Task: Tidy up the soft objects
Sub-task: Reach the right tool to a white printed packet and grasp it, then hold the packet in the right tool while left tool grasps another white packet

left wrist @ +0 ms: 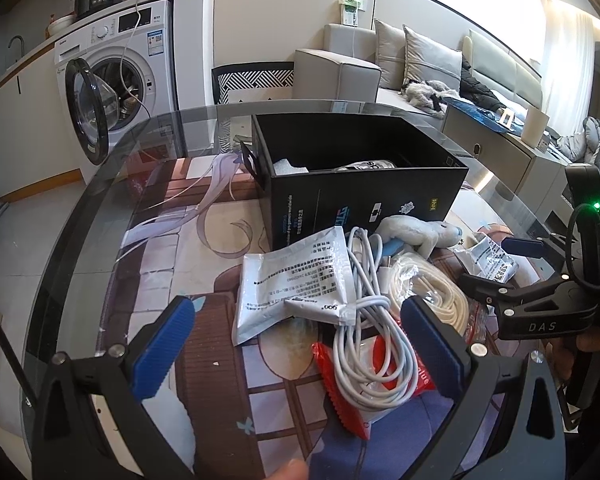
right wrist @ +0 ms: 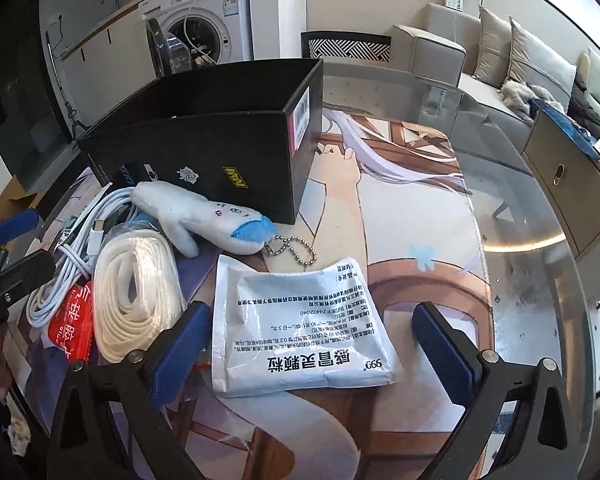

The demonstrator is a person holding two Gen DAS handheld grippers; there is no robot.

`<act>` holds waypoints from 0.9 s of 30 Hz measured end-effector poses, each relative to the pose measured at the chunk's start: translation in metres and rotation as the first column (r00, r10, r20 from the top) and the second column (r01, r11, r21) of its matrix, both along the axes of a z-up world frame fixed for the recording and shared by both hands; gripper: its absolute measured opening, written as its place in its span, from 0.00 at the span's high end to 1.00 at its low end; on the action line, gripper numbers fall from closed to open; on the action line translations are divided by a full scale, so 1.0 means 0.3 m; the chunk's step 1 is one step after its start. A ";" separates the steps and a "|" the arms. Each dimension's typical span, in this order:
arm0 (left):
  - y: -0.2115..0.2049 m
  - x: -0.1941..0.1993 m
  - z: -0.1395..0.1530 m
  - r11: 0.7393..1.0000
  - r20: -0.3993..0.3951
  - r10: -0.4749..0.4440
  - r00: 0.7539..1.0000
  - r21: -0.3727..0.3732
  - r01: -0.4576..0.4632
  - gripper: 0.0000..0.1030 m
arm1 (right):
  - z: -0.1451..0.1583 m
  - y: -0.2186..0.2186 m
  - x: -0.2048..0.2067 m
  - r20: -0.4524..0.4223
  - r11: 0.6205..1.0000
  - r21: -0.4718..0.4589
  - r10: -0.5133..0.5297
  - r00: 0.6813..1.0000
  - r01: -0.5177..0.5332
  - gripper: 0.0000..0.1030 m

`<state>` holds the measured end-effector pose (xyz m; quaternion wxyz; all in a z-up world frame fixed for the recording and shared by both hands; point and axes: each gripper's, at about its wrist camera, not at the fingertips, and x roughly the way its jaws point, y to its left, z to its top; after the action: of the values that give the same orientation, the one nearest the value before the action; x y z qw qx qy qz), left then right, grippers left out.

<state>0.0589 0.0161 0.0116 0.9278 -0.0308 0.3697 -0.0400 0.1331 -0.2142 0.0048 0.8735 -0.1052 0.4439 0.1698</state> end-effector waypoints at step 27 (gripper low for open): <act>0.025 0.013 -0.007 0.998 -0.029 0.045 0.999 -0.051 -0.046 0.00 | 0.168 0.008 -0.098 0.193 0.984 0.145 0.076 0.978 -0.105 0.46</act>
<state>0.0628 0.0238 0.0096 0.9222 -0.0635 0.3804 -0.0278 0.1038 -0.2117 0.0552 0.9081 -0.0728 0.3405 0.2325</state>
